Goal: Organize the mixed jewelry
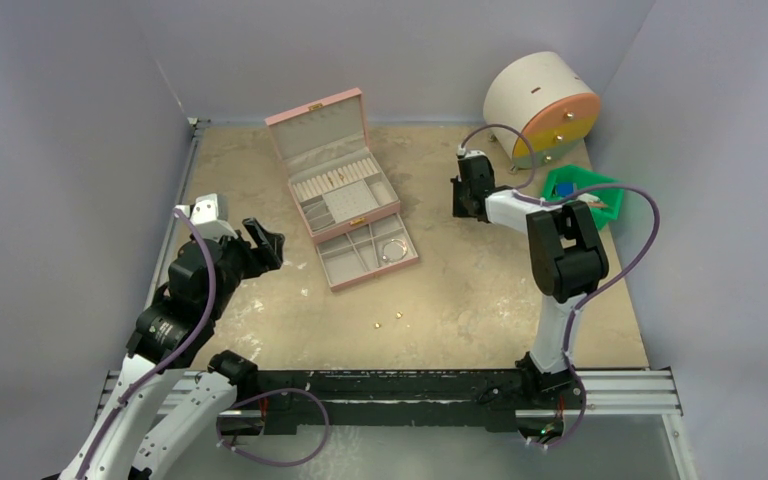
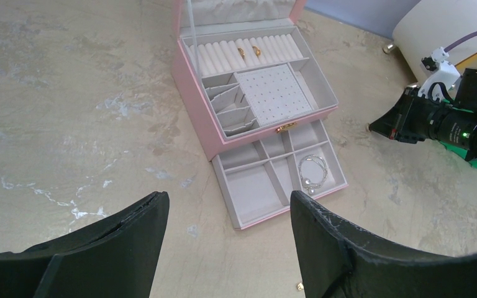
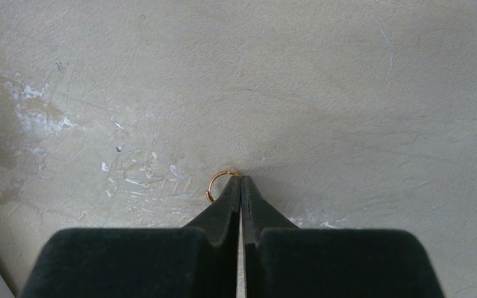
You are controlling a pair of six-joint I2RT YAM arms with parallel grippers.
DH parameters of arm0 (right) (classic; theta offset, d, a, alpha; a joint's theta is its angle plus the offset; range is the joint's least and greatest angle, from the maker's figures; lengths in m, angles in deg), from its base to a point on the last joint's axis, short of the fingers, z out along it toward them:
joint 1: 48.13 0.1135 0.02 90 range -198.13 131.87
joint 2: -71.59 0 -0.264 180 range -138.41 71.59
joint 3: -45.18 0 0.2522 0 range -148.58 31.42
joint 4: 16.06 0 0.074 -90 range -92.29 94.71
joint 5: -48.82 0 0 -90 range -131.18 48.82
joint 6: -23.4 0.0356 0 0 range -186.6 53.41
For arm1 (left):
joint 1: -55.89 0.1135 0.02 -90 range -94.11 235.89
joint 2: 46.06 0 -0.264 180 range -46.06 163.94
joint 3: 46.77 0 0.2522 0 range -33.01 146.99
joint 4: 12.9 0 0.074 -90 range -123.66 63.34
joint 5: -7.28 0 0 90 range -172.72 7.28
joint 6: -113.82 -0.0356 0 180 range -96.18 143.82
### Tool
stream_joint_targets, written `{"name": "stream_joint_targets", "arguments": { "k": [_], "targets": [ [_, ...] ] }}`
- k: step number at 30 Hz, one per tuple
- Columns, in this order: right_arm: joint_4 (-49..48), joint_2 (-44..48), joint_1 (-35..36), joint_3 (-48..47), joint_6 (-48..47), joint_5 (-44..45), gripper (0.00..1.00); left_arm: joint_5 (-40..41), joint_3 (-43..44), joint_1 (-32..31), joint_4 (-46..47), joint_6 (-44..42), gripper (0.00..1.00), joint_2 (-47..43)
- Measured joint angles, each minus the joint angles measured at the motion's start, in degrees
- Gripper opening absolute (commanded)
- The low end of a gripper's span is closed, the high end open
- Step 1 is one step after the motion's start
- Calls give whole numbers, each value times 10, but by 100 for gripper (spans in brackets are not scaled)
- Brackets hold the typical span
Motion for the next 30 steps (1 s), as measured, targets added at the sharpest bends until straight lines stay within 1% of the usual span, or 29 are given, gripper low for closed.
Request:
{"name": "stream_joint_targets", "arguments": {
  "k": [3,8,18,22,30],
  "targets": [
    [-12,6,0,13,5,0,0,0,0,1,0,0,71,0],
    [-30,42,3,65,22,0,0,-2,0,3,0,0,71,0],
    [-27,118,32,155,46,0,0,-7,0,3,0,0,71,-3],
    [-17,147,53,176,54,1,0,-13,0,3,0,0,71,-8],
    [-3,211,119,188,66,17,0,-43,0,3,2,0,71,-6]
  ]
}}
